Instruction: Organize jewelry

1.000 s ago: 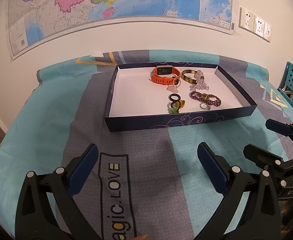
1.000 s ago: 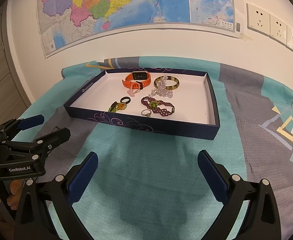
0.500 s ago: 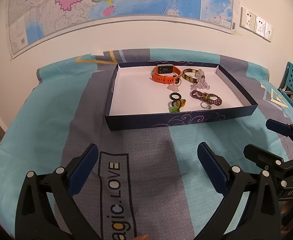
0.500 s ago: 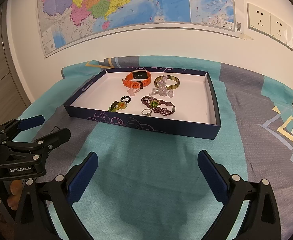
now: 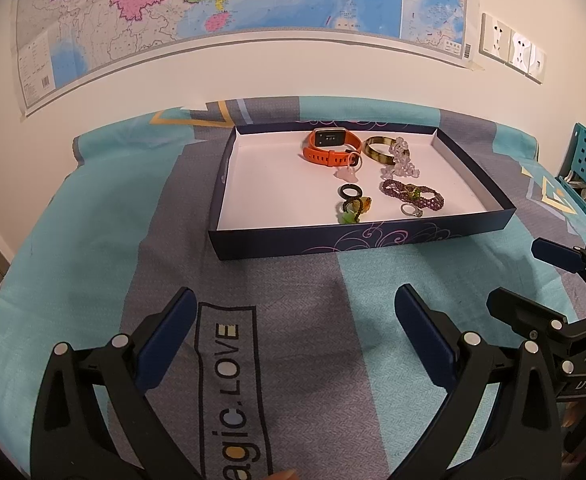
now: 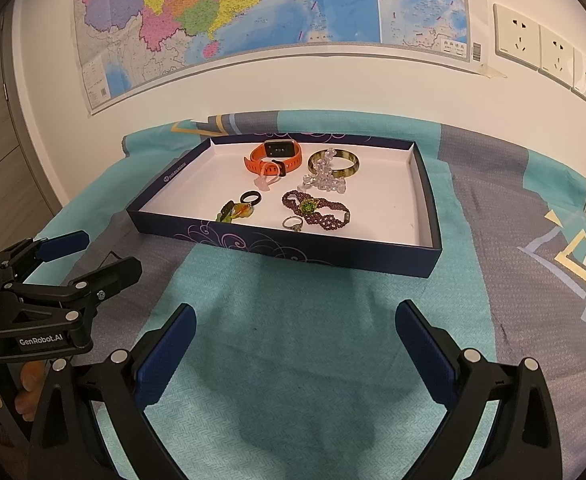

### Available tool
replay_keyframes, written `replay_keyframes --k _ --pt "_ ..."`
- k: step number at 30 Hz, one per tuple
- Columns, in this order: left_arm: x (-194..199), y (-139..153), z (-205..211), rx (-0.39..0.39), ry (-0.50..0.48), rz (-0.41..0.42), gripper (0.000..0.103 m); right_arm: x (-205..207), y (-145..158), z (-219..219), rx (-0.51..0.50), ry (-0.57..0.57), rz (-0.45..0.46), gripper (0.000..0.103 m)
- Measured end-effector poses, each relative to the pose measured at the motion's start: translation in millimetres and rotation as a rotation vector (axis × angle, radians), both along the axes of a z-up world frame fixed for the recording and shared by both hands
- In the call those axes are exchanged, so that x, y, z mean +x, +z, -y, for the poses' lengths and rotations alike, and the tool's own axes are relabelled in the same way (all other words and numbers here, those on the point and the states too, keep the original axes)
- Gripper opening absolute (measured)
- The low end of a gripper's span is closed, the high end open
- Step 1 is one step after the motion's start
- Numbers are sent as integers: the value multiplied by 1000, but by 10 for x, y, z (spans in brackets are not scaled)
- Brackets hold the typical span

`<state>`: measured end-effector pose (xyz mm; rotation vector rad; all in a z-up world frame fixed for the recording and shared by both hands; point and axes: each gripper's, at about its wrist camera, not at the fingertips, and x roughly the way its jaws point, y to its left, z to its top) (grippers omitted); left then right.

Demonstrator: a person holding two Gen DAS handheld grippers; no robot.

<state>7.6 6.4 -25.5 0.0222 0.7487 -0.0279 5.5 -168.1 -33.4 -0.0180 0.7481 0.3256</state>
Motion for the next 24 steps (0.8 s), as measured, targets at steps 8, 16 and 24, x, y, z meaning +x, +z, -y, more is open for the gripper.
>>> replay_keyframes --k 8,16,24 --pt "5 -14 -5 0 0 -2 97 3 -6 -2 1 0 -2 96" --pt "7 -13 -7 0 0 -3 97 4 -5 -1 0 -2 -2 96" --pt "9 -14 3 3 -2 -3 97 12 11 3 2 -2 -1 96"
